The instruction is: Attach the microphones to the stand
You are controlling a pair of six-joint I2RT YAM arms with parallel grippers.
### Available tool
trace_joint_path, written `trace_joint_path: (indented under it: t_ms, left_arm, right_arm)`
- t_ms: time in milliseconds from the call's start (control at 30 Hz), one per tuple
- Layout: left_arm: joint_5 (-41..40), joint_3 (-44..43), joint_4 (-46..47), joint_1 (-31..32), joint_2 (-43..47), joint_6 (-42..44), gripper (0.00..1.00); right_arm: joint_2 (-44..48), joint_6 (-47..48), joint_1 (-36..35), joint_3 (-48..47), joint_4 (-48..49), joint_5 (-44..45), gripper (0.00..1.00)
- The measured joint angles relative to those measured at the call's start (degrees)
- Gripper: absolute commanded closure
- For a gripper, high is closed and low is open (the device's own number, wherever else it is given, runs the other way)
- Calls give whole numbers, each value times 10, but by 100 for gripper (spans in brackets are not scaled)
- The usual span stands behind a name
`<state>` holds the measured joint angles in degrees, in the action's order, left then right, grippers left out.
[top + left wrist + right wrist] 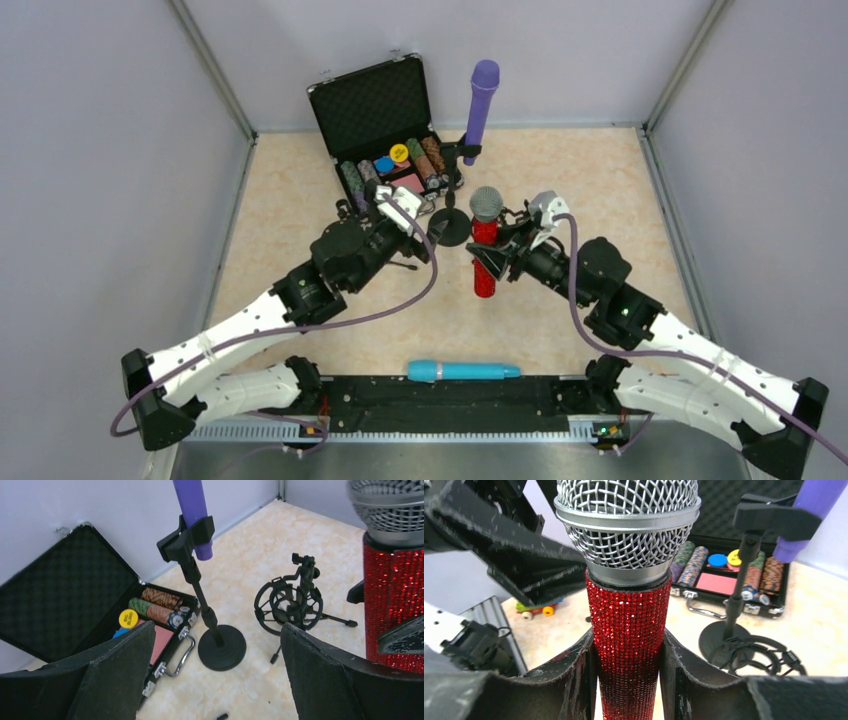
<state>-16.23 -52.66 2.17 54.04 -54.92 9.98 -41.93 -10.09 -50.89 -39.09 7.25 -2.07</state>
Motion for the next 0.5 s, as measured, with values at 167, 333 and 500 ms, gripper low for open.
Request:
trace_joint_path:
  t_ms: [167,333,500]
  left_arm:
    - [-1,20,88,0,-47,39,1]
    - [-14,94,167,-1,-80,47,1]
    - [-3,149,207,-4,-79,43,1]
  right_arm:
    - [-50,30,2,-57,-26,22,100]
    - [-88,35,40,-91,-39,-19,100]
    - [-124,27,99,-114,-40,-80,100]
